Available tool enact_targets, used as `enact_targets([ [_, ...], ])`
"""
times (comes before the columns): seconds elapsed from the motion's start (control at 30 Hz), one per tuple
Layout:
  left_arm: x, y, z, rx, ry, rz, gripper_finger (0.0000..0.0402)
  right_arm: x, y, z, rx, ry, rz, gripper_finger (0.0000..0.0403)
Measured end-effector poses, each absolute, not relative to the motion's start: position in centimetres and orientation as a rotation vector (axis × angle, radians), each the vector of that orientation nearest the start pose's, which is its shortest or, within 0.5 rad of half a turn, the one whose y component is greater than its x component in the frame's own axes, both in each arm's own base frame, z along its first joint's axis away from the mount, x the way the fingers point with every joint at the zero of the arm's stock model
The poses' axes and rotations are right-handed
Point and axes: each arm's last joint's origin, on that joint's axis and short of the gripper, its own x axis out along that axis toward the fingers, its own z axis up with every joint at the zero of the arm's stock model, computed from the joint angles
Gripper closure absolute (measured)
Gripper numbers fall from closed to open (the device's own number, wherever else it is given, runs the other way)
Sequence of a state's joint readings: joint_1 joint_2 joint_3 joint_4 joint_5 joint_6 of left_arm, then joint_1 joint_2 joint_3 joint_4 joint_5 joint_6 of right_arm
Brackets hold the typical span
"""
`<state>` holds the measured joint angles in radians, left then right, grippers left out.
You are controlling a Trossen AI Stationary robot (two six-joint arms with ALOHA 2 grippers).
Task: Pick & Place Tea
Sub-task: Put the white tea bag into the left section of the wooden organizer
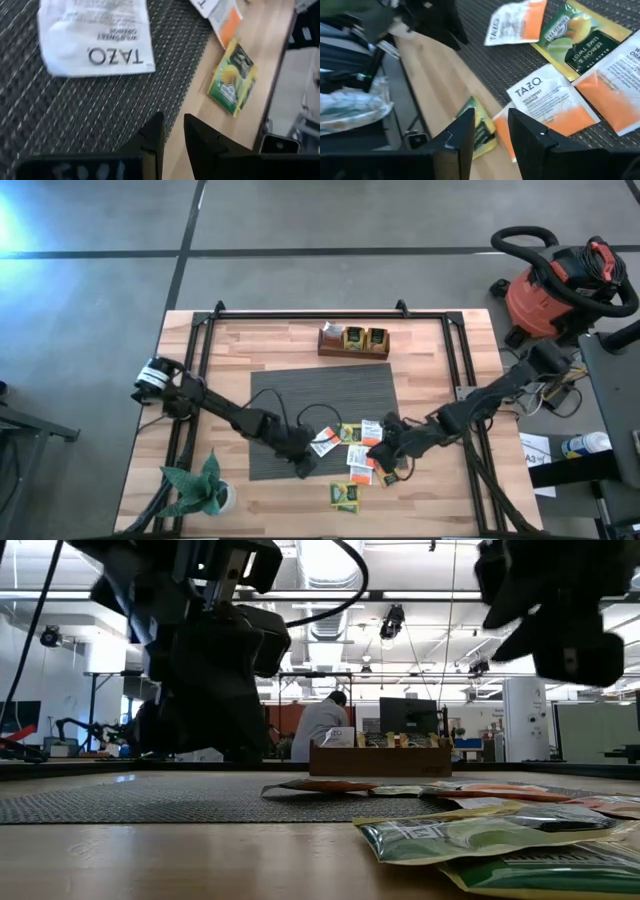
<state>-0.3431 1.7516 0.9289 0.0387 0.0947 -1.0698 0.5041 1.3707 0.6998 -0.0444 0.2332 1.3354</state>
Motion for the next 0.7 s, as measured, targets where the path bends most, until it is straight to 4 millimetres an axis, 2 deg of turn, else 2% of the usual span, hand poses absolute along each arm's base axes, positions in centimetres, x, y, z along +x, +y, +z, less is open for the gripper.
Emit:
enact_targets([
  [0.23,32.1,-12.1,15.0,-0.91,0.926,0.163,0.0333,28.6,11.9,17.5,0.948,0.793,-0.248,0.0288],
  [0.37,31.6,-11.7,14.5,-0.958,0.876,0.296,0.0333,31.8,10.7,16.8,0.884,0.832,-0.221,0.0294],
  [0.5,31.2,-11.5,13.9,-0.988,0.852,0.335,0.0333,34.4,9.6,16.2,0.803,0.871,-0.169,0.0301],
  [0.7,30.9,-11.3,13.2,-0.993,0.833,0.348,0.0333,36.2,8.3,14.3,0.722,0.97,-0.192,0.0311],
])
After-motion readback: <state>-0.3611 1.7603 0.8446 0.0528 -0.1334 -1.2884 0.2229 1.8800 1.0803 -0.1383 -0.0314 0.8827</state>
